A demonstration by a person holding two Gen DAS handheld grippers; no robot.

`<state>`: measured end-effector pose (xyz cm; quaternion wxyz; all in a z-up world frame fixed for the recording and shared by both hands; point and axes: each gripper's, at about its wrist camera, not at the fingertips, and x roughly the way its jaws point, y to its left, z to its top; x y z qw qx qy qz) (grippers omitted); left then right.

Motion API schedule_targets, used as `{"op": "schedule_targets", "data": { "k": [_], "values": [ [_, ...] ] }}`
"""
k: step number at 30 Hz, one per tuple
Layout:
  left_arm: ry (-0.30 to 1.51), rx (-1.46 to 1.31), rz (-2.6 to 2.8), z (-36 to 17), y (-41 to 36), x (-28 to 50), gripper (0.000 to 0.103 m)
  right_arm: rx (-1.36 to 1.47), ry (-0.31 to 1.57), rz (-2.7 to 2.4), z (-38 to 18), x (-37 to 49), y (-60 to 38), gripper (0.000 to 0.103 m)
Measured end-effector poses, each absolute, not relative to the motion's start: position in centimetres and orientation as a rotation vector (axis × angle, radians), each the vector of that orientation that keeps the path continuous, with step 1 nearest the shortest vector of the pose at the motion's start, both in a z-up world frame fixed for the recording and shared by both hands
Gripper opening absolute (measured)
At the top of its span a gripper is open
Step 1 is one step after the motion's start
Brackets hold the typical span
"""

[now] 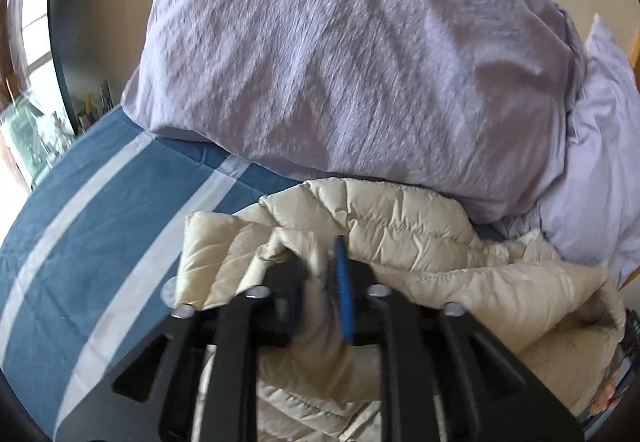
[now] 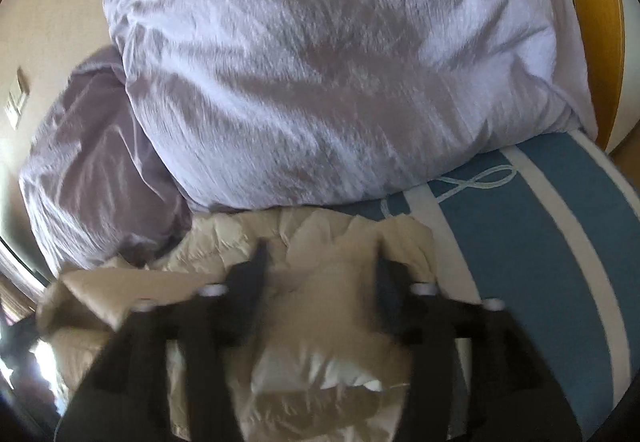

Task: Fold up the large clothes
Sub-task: 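Lift the gripped edge and fold it over the jacket body with both grippers, then open both grippers and release the folded edge onto the jacket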

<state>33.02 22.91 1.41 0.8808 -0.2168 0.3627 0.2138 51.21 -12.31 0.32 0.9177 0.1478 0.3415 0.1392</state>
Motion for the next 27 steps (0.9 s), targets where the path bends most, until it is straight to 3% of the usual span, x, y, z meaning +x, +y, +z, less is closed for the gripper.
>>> {"op": "schedule_targets", "data": {
  "k": [6, 14, 25, 27],
  "values": [
    [0.701, -0.452, 0.439, 4.3, 22.9, 32.0, 0.065, 0.300, 0.620, 0.271, 2.4, 49.3, -13.7, 0.072],
    [0.644, -0.383, 0.442, 8.3, 22.6, 27.9, 0.069, 0.272, 0.594, 0.289, 4.5, 45.0, -14.7, 0.072],
    [0.708, -0.296, 0.417, 7.5, 20.0, 25.4, 0.070, 0.184, 0.659, 0.310, 3.8, 41.8, -12.5, 0.072],
    [0.715, -0.292, 0.409, 7.1, 19.6, 25.3, 0.077, 0.166, 0.671, 0.315, 3.7, 41.6, -11.9, 0.073]
  ]
}}
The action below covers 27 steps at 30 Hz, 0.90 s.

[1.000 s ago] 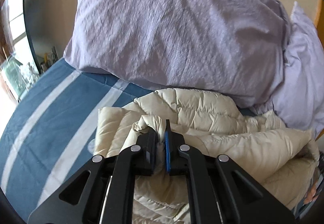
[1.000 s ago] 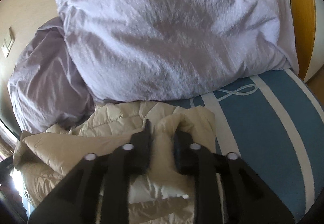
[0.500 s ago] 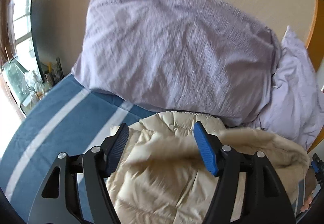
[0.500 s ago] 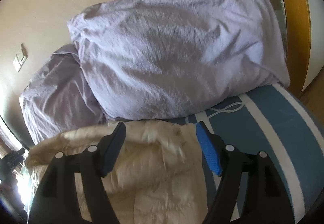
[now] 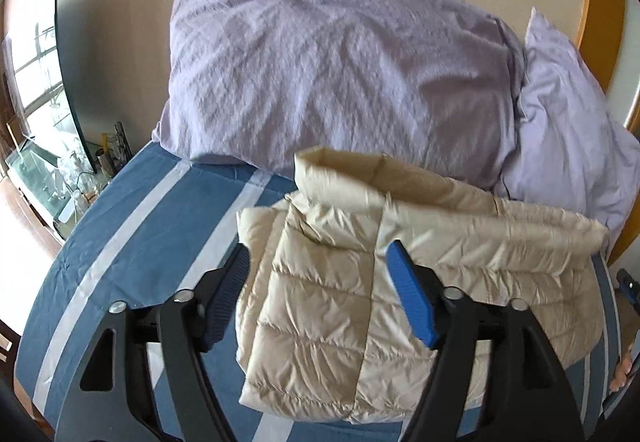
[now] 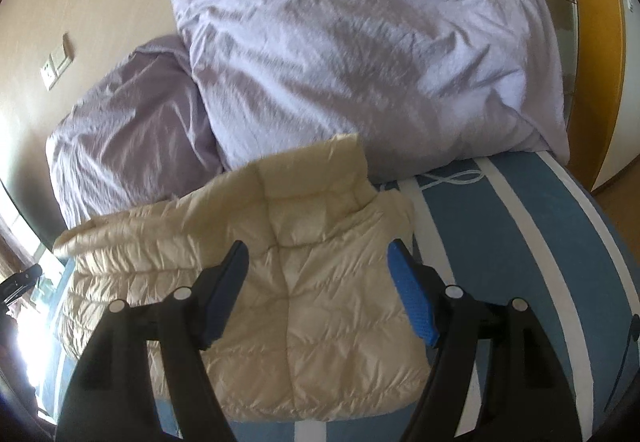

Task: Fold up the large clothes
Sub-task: 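Open both grippers and release the folded edge onto the jacket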

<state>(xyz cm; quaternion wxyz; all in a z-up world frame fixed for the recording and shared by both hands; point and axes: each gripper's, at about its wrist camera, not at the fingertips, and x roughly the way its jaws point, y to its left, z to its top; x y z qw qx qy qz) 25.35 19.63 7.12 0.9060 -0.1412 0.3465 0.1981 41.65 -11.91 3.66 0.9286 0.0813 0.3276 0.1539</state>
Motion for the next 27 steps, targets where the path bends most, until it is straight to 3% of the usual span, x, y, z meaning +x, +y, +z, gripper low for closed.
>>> {"op": "schedule_targets", "data": {
  "k": [6, 12, 27],
  "values": [
    [0.741, -0.250, 0.395, 5.5, 18.3, 26.4, 0.082, 0.102, 0.667, 0.312, 3.3, 41.9, -10.2, 0.085],
    [0.741, -0.165, 0.393, 3.8, 16.5, 28.3, 0.091, 0.056, 0.671, 0.296, 2.0, 43.5, -8.9, 0.085],
    [0.753, -0.101, 0.512, -0.4, 17.5, 33.1, 0.091, -0.045, 0.682, 0.216, -1.9, 48.4, -6.8, 0.085]
  ]
}}
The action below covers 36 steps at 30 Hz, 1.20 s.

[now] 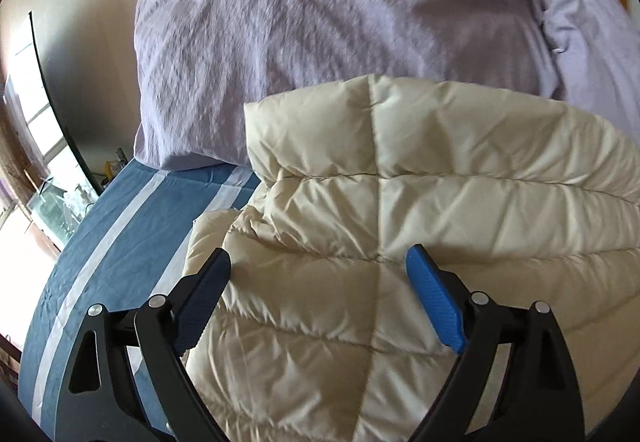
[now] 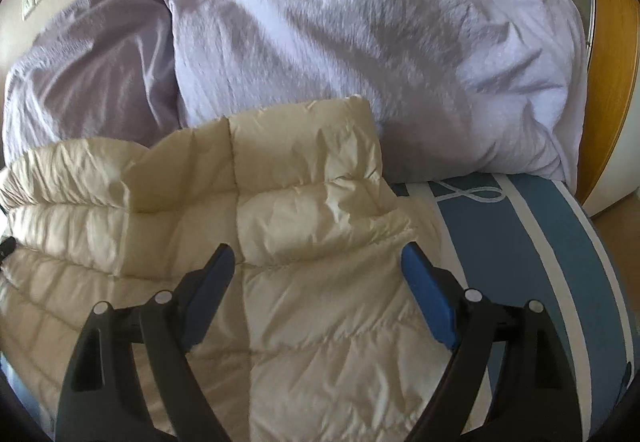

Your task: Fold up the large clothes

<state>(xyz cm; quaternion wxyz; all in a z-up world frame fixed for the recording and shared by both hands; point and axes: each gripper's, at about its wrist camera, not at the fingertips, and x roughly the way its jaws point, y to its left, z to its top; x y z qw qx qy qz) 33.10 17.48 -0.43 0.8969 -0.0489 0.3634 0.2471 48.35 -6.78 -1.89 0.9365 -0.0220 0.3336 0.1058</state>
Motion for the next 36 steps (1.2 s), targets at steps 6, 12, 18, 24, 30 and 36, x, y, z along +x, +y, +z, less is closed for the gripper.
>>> {"op": "schedule_targets", "data": {
  "k": [6, 12, 18, 24, 30, 36],
  "values": [
    [0.771, -0.088, 0.566, -1.8, 18.5, 34.6, 0.091, -0.076, 0.690, 0.176, -3.3, 49.7, -6.2, 0.085],
    [0.799, -0.103, 0.605, -2.3, 19.8, 35.4, 0.091, -0.066, 0.717, 0.149, -4.3, 51.0, -6.3, 0.087],
    [0.806, -0.099, 0.612, -2.6, 20.8, 36.0, 0.091, -0.054, 0.742, 0.136, -5.0, 51.7, -6.2, 0.090],
    [0.809, -0.093, 0.614, -3.3, 21.1, 36.7, 0.091, -0.057, 0.776, 0.123, -5.7, 52.4, -6.2, 0.093],
    [0.827, -0.111, 0.605, -3.7, 21.2, 37.1, 0.092, -0.055, 0.813, 0.116, -6.2, 53.1, -6.2, 0.097],
    [0.849, -0.137, 0.593, -4.2, 21.8, 37.4, 0.094, -0.049, 0.854, 0.113, -6.7, 54.0, -6.7, 0.099]
  ]
}}
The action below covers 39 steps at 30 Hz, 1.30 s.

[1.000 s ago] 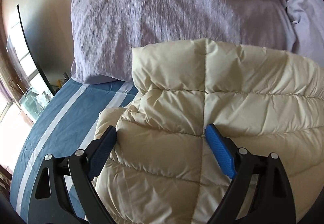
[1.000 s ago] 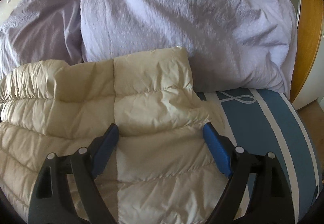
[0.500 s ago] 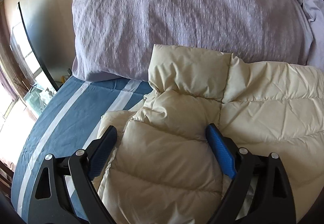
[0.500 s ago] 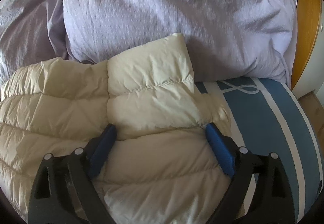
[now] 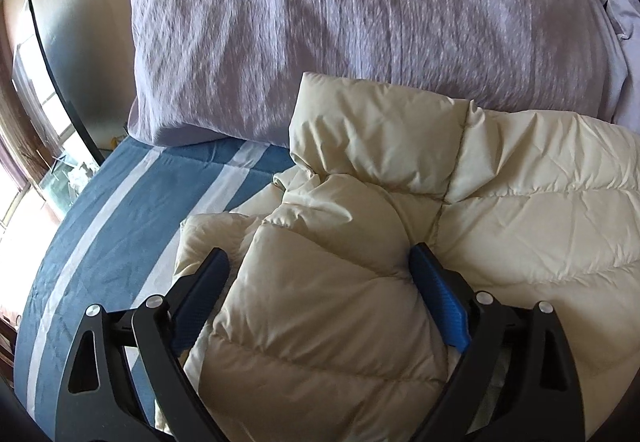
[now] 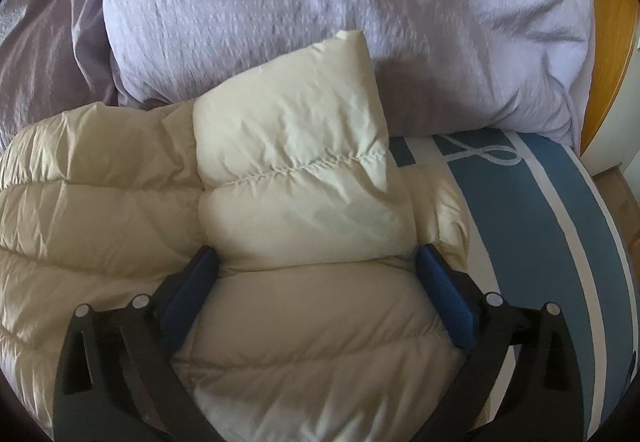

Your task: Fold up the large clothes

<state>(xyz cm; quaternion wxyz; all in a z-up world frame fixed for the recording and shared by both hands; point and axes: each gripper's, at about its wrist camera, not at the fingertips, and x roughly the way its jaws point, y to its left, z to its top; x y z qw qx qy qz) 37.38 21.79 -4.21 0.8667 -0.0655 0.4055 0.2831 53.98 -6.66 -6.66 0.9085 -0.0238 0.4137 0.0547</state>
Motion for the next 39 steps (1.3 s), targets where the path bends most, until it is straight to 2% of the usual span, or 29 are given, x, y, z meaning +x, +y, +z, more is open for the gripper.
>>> {"op": "schedule_targets", "data": {
  "k": [19, 28, 39],
  "values": [
    [0.861, -0.206, 0.575, -4.2, 22.9, 37.0, 0.095, -0.013, 0.868, 0.121, -7.3, 54.8, -8.1, 0.101],
    [0.798, -0.256, 0.484, 0.0, 24.2, 29.4, 0.094, 0.149, 0.840, 0.151, -4.4, 50.0, -14.1, 0.101],
    [0.910, -0.511, 0.422, -3.5, 27.1, 25.2, 0.091, 0.334, 0.995, 0.213, -7.1, 46.8, -18.0, 0.101]
  ]
}}
